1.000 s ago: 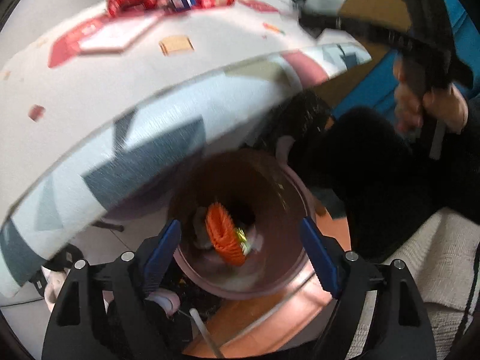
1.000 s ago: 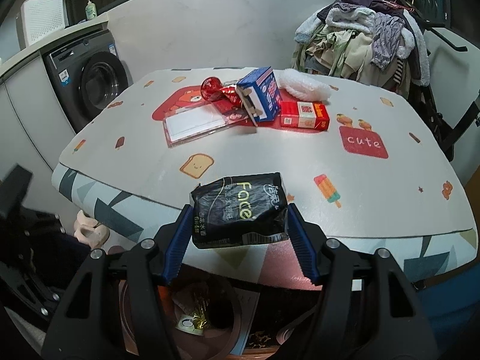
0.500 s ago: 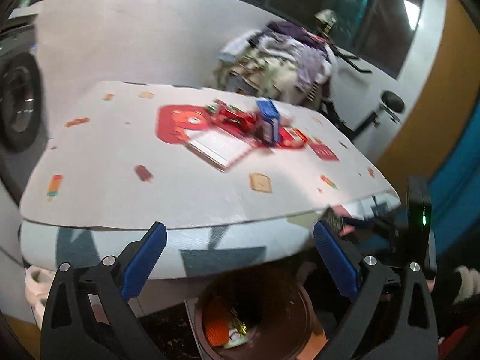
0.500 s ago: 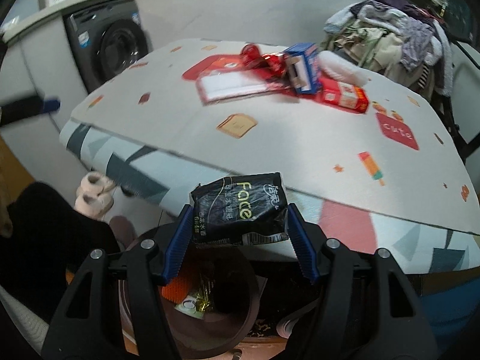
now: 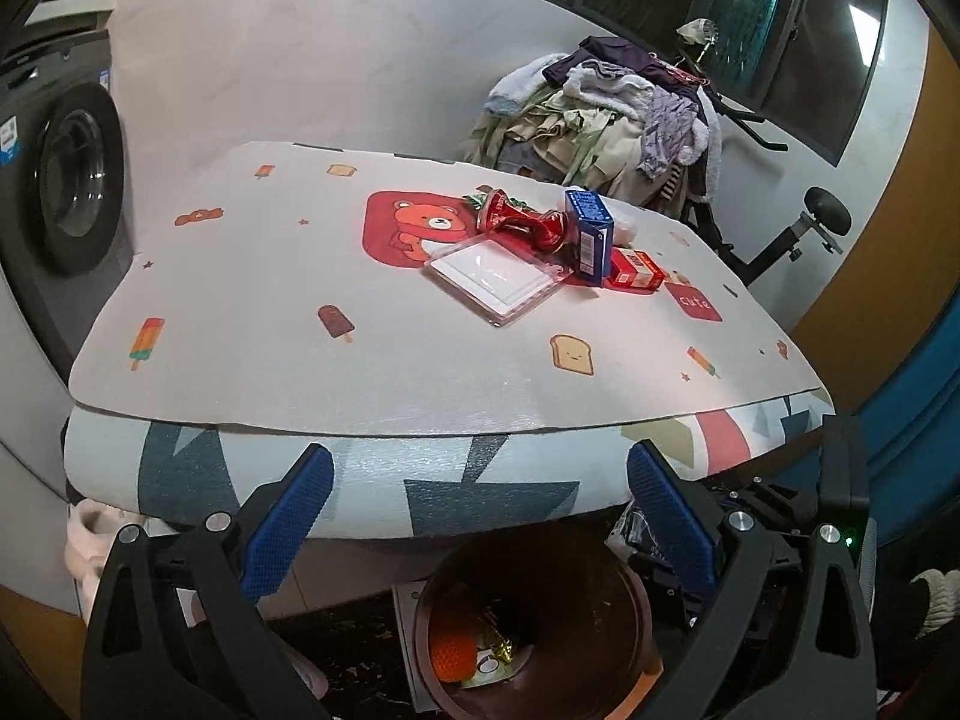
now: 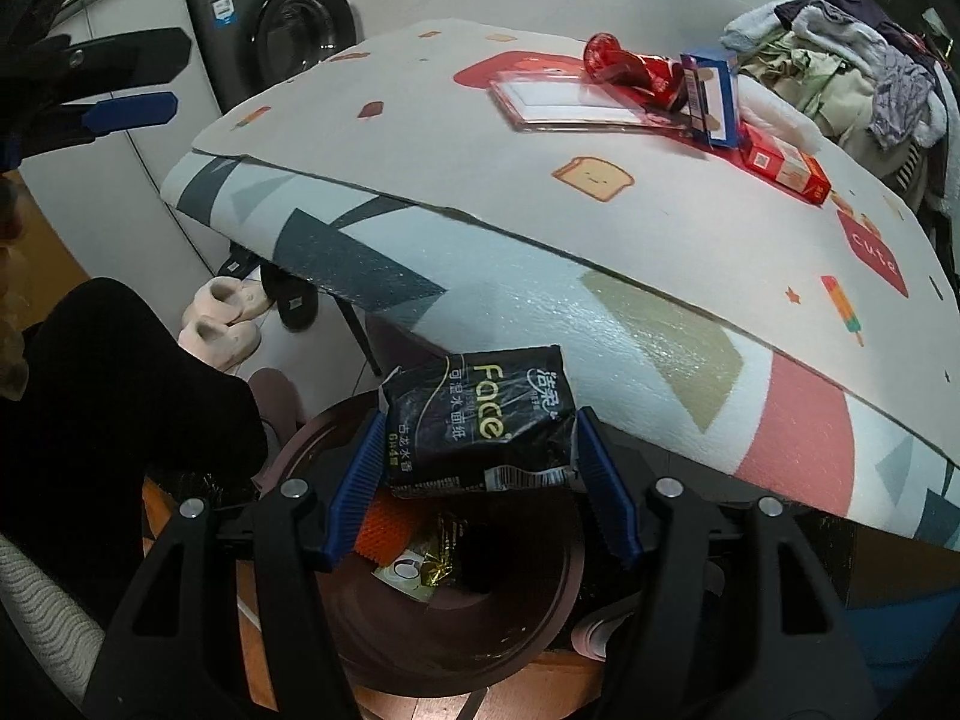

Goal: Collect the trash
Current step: 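Open the right tool to drop the black 'Face' packet into the bin, then grasp the blue ice cream box on the table with the right tool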

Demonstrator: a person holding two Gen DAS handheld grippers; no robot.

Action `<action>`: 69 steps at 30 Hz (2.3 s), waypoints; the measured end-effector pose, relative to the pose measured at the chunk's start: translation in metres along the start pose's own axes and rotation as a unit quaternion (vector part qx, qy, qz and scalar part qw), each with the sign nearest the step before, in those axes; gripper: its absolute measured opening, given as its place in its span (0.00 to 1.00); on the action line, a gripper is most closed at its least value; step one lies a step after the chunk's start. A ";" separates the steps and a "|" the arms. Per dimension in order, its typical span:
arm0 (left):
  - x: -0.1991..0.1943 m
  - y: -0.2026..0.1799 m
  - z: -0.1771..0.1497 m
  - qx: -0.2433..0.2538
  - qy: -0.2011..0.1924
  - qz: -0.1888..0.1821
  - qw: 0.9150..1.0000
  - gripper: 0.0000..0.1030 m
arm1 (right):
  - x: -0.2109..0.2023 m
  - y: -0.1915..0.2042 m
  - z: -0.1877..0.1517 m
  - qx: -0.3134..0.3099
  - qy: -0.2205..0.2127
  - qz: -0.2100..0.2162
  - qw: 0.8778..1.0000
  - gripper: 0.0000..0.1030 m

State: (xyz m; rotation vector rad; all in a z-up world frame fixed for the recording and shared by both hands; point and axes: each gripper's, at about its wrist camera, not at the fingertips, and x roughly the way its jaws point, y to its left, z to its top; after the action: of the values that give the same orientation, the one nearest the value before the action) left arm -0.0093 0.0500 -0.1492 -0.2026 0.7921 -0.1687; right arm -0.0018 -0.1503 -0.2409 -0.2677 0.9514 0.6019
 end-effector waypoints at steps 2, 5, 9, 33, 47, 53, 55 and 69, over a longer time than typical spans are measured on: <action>0.001 0.000 0.000 0.001 0.000 0.001 1.000 0.93 | -0.001 0.000 0.000 0.000 -0.002 0.004 1.000 0.64; 0.002 -0.001 0.000 0.002 0.001 0.003 1.000 0.93 | -0.002 -0.001 0.001 0.005 -0.007 0.008 1.000 0.92; 0.001 -0.001 0.000 0.003 -0.001 0.005 1.000 0.93 | -0.005 -0.005 0.004 0.011 -0.017 -0.013 1.000 0.94; 0.005 0.010 0.000 -0.010 0.000 0.012 1.000 0.93 | -0.009 -0.039 0.006 0.076 -0.025 -0.052 0.995 0.94; 0.020 0.017 0.000 -0.019 0.014 0.011 1.000 0.93 | -0.009 -0.068 0.016 0.102 -0.043 -0.061 0.992 0.94; 0.031 0.026 0.004 -0.024 0.021 0.014 0.999 0.93 | -0.006 -0.090 0.043 0.104 -0.053 -0.076 0.990 0.94; 0.037 0.031 0.008 -0.025 0.024 0.018 0.999 0.93 | -0.002 -0.100 0.061 0.110 -0.054 -0.076 0.990 0.94; 0.057 0.056 0.026 -0.053 0.019 0.023 0.998 0.93 | 0.053 -0.205 0.231 0.273 -0.074 0.026 0.959 0.82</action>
State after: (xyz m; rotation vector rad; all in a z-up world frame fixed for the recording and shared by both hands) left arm 0.0529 0.0946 -0.1844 -0.2828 0.8434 -0.0880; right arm 0.2996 -0.1887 -0.1635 0.2934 0.9441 0.3785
